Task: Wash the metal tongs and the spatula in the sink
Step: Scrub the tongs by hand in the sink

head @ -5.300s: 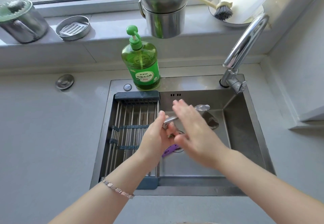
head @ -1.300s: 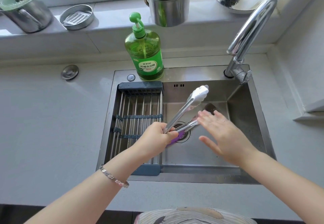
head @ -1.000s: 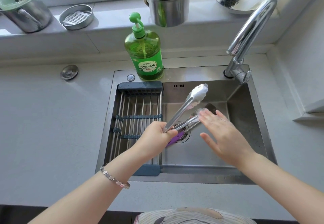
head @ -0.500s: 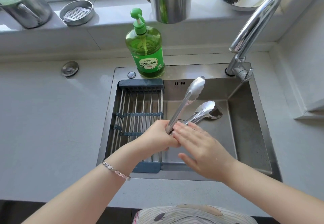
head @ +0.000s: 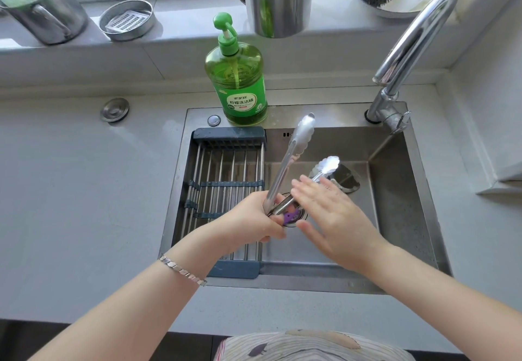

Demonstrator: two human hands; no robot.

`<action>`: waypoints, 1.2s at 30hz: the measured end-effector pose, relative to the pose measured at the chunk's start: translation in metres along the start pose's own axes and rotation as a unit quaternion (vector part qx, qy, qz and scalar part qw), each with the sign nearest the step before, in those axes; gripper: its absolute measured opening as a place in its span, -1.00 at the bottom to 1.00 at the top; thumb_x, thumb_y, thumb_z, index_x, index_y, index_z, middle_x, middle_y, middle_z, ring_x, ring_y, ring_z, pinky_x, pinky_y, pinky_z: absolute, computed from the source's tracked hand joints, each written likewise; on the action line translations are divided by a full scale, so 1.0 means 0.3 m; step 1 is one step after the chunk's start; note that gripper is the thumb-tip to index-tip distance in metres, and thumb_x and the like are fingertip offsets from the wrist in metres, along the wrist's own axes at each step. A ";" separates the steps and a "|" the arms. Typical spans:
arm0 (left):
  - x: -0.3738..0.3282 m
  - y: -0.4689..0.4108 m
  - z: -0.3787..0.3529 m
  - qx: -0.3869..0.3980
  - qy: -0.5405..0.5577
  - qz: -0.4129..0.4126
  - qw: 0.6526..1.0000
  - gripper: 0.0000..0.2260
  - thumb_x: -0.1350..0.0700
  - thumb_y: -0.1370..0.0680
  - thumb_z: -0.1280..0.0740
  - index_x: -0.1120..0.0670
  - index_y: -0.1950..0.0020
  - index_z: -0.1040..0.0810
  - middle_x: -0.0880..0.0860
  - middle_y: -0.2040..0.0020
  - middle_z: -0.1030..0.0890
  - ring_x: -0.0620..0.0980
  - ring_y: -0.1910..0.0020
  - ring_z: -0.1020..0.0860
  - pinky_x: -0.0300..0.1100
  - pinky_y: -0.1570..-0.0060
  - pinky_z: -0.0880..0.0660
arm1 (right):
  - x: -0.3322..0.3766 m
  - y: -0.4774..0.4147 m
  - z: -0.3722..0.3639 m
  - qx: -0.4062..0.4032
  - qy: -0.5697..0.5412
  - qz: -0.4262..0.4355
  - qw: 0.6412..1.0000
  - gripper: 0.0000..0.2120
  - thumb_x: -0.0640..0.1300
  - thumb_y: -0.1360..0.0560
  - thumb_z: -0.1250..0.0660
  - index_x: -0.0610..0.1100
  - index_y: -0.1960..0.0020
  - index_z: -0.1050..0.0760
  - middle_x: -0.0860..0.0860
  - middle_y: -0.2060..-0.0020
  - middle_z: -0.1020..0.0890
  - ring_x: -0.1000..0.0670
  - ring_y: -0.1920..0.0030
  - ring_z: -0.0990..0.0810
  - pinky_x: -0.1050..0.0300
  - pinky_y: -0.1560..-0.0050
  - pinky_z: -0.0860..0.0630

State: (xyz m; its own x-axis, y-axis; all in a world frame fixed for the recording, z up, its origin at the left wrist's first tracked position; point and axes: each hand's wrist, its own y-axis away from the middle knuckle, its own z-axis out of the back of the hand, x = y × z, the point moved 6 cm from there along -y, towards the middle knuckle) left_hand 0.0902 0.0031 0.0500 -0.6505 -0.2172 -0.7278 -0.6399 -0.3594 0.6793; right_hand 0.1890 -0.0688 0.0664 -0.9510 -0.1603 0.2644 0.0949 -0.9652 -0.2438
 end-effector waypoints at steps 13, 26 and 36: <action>-0.012 0.010 0.010 -0.025 -0.046 0.013 0.999 -0.74 0.38 -0.40 -0.39 0.20 -0.05 -0.48 -0.13 0.54 -0.32 -0.20 0.59 -0.30 -0.35 0.48 -0.31 | 0.013 -0.002 0.016 -0.024 0.008 0.088 0.996 -0.51 0.04 -0.62 -0.02 -0.29 -0.13 -0.58 -0.14 -0.13 -0.62 -0.06 -0.27 -0.41 -0.02 -0.43 -0.14; -0.004 0.012 0.009 -0.039 -0.118 0.011 0.992 -0.81 0.29 -0.43 -0.42 0.15 0.00 -0.51 -0.09 0.48 -0.36 -0.20 0.56 -0.33 -0.30 0.39 -0.37 | -0.278 0.015 -0.088 -0.049 -0.555 -0.537 0.634 -0.78 -0.31 -0.45 -0.38 -0.41 -0.05 -0.53 -0.19 0.22 -0.61 0.06 0.45 -0.63 0.28 0.41 -0.60; 0.004 0.002 -0.005 -0.026 -0.106 0.027 0.994 -0.73 0.28 -0.44 -0.42 -0.05 0.18 -0.41 -0.08 0.42 -0.40 -0.17 0.46 -0.38 -0.34 0.40 -0.37 | -0.203 0.040 -0.139 -0.054 -0.655 -0.588 0.471 -0.88 -0.30 -0.44 -0.39 -0.32 0.05 -0.54 -0.13 0.25 -0.65 0.06 0.42 -0.66 0.26 0.40 -0.60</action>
State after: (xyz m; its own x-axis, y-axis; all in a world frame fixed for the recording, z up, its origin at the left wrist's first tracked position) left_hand 0.0895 0.0013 0.0494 -0.7582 -0.0428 -0.6507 -0.5839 -0.3997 0.7066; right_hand 0.2359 -0.0621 0.0084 0.6787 0.4135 0.6070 -0.3536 -0.5403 0.7635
